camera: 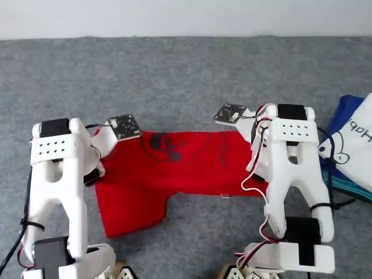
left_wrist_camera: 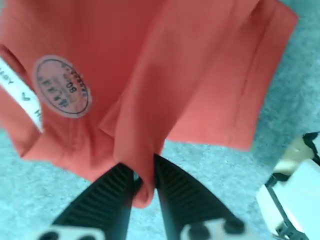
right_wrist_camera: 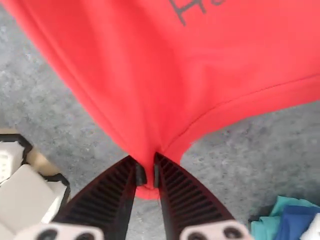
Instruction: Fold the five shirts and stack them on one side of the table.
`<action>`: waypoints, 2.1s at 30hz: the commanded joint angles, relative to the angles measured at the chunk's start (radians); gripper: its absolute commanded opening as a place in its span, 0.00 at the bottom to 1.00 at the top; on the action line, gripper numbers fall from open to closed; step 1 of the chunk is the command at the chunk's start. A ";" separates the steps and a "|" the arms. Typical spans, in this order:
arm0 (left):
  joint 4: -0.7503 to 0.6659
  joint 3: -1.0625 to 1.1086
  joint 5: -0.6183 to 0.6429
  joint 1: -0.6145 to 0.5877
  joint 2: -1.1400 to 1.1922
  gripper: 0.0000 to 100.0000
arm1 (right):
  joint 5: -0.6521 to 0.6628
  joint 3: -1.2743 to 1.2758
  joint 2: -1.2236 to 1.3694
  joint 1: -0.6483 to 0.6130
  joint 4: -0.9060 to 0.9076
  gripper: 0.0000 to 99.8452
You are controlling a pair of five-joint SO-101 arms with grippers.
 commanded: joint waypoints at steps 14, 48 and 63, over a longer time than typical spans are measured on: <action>-0.815 -0.179 0.428 0.086 0.044 0.01 | -0.063 -0.381 0.206 -0.002 -0.723 0.01; -0.331 -0.005 0.069 0.075 0.123 0.01 | -0.057 -0.368 0.312 -0.008 0.002 0.01; -0.215 0.016 0.017 0.071 0.123 0.01 | -0.051 -0.236 0.315 0.033 0.038 0.01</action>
